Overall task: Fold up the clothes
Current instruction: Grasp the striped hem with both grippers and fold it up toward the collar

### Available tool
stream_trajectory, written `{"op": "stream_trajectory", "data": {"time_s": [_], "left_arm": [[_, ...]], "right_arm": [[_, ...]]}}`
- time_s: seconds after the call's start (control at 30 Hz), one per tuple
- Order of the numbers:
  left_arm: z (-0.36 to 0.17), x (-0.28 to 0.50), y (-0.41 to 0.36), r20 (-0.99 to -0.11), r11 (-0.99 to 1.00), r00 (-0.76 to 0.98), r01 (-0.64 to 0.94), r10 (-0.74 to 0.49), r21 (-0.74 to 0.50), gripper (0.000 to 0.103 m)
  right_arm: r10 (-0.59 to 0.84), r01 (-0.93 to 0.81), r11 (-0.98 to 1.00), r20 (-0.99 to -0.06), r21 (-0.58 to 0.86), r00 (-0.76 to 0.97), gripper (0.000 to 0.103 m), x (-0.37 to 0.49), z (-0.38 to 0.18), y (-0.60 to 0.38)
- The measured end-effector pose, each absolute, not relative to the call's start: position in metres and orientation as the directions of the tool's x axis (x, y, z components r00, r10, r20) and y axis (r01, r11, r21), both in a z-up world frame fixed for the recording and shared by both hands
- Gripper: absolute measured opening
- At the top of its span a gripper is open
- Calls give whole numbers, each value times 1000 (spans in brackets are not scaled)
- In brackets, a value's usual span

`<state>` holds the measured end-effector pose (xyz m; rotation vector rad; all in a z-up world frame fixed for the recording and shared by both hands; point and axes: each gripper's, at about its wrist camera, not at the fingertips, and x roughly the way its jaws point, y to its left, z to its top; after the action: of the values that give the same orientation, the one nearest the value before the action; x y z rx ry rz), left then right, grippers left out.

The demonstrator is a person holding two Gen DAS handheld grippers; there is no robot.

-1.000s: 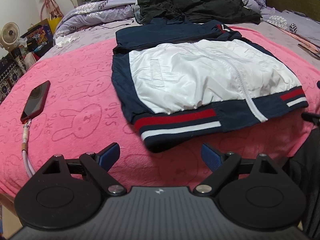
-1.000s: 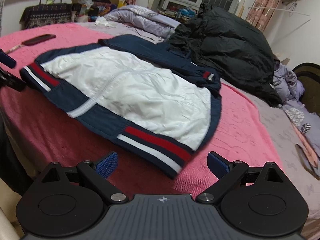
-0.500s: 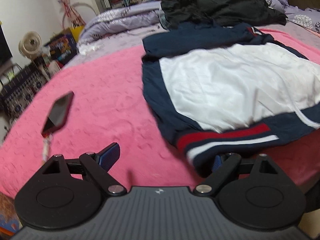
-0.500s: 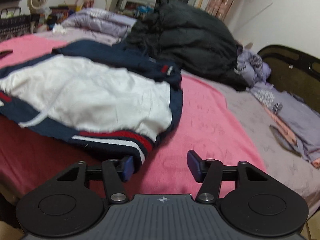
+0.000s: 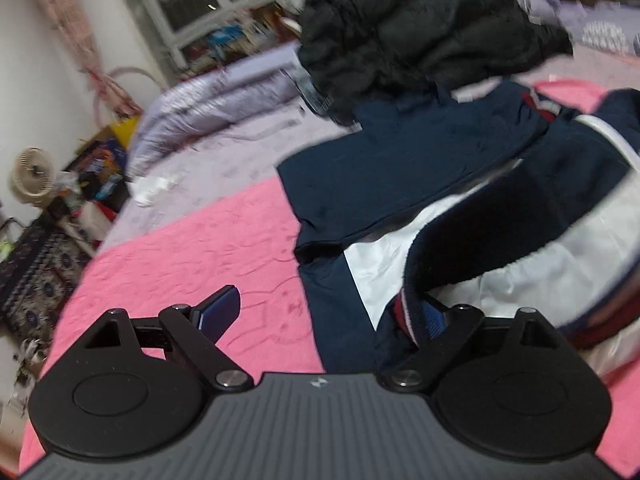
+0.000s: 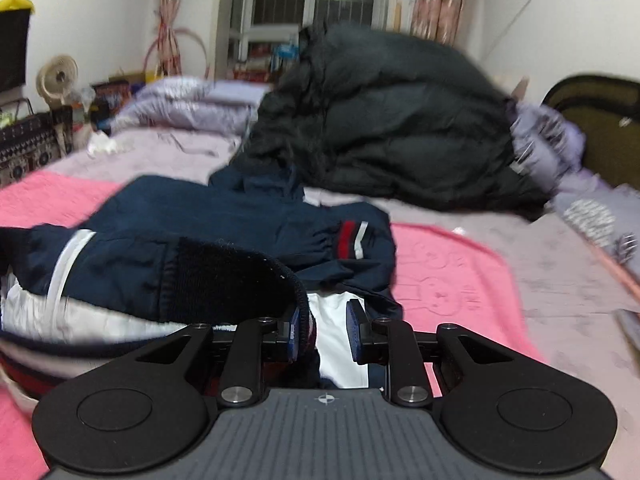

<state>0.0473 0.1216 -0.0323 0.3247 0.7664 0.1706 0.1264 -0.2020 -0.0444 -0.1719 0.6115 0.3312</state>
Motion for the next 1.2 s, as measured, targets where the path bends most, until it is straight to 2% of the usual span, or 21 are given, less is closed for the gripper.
{"op": "stream_trajectory", "data": {"time_s": [0.07, 0.17, 0.3, 0.43, 0.57, 0.63, 0.7, 0.77, 0.8, 0.93, 1.0, 1.07, 1.13, 1.2], "left_arm": [[-51, 71, 138, -725, 961, 654, -13, 216, 275, 92], [-54, 81, 162, -785, 992, 608, -37, 120, 123, 92], [-31, 84, 189, -831, 998, 557, -55, 4, -32, 92], [1, 92, 202, -861, 990, 498, -35, -103, -138, 92], [18, 110, 209, -879, 967, 436, -70, -193, -247, 93], [17, 119, 218, -888, 937, 389, -138, -246, -320, 94], [12, 125, 228, -894, 906, 351, -213, -279, -366, 93], [14, 126, 232, -898, 898, 345, -244, -272, -366, 93], [19, 123, 229, -896, 917, 360, -199, -259, -345, 93], [35, 99, 191, -879, 972, 420, 154, -225, -176, 93], [26, 84, 168, -881, 940, 405, 321, -243, -112, 94], [7, 78, 147, -893, 904, 389, 425, -225, -43, 94], [-18, 80, 133, -908, 890, 376, 456, -184, 9, 93], [-41, 87, 127, -915, 897, 361, 441, -182, -4, 93]], "right_arm": [[254, -378, 925, -659, -49, 708, 35, 160, -65, -197], [271, -391, 920, -741, 13, 614, 40, 188, -83, -196], [349, -344, 923, -753, 173, 557, 57, 194, -62, -221], [426, -270, 904, -759, 332, 492, 57, 204, -25, -249], [360, -314, 922, -803, 228, 475, 59, 202, 1, -237], [360, -251, 930, -804, 269, 473, 66, 207, 5, -239], [379, -181, 925, -796, 334, 473, 67, 214, 4, -242], [364, -153, 931, -791, 333, 491, 67, 218, 5, -240], [348, -196, 937, -794, 288, 498, 67, 215, 6, -235], [297, -413, 907, -828, 87, 477, 71, 200, 6, -214], [271, -524, 852, -855, -1, 443, 71, 189, -3, -202], [255, -606, 794, -876, -52, 410, 71, 182, -15, -190], [261, -655, 753, -888, -59, 379, 71, 182, -29, -176], [265, -697, 714, -898, -61, 350, 71, 183, -44, -162]]}}
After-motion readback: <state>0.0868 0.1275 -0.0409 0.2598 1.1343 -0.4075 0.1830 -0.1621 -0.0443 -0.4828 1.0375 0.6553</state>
